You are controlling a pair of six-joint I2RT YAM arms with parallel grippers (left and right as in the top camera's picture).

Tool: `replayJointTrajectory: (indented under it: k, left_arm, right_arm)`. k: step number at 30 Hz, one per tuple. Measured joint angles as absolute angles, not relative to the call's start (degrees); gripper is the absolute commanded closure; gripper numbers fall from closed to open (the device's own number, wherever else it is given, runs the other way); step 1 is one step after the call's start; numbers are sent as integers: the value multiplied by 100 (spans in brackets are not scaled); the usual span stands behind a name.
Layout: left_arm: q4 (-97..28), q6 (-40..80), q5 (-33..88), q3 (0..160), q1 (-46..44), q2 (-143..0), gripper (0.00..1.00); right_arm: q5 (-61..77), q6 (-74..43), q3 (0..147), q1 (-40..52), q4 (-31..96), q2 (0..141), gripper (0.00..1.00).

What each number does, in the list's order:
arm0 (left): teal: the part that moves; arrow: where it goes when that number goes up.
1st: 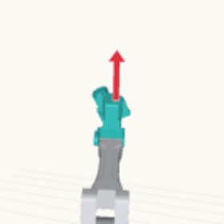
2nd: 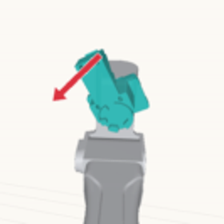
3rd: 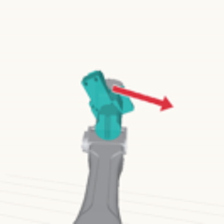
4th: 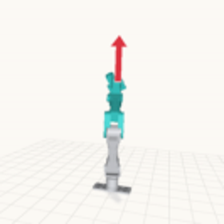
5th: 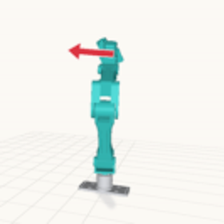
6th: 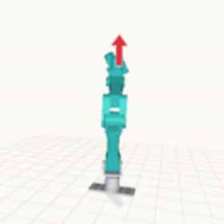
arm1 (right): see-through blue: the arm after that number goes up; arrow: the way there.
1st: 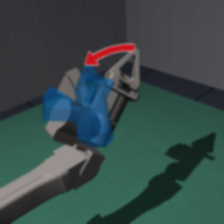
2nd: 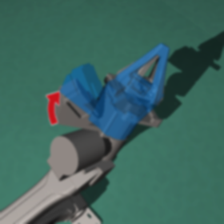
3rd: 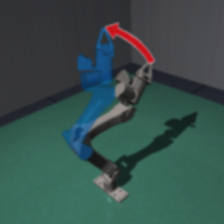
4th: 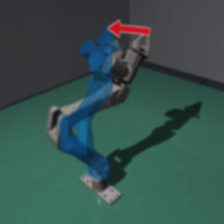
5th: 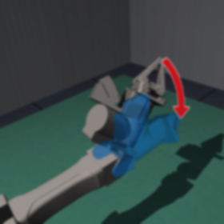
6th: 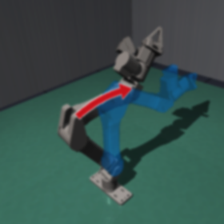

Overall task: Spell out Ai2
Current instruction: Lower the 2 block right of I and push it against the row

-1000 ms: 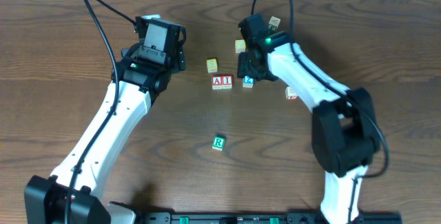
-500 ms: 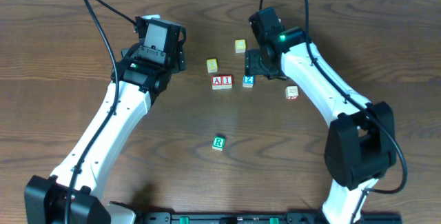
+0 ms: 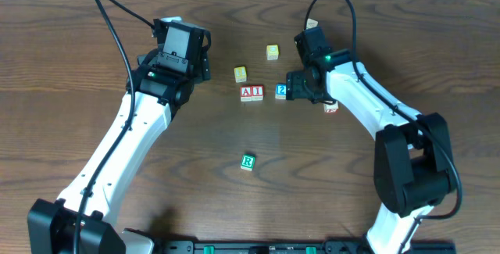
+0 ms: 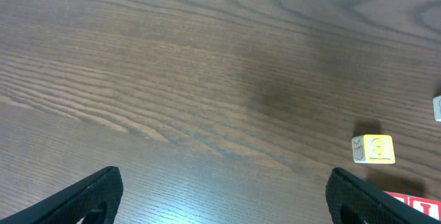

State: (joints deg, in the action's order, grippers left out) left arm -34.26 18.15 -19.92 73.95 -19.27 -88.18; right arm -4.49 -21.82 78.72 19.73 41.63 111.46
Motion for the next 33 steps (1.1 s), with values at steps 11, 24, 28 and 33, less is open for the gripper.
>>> replayJointTrajectory:
  k: [11, 24, 28, 33]
  left_arm:
    - [-3426, 1813, -1992, 7395, -1927, -8818, 5]
    - [-3424, 1815, -1992, 7395, -1927, -8818, 5]
    - [-3426, 1815, -1994, 7395, -1927, -8818, 5]
    - [-3426, 1813, -1992, 7395, -1927, -8818, 5]
  right_arm:
    - [-427, -2132, 7612, 1973, 3677, 11137, 50]
    - [-373, -2143, 7609, 1973, 3345, 11450, 68]
    - [-298, -2145, 7609, 1973, 3306, 11452, 68]
    - [-213, -2145, 7609, 1973, 3173, 11452, 68]
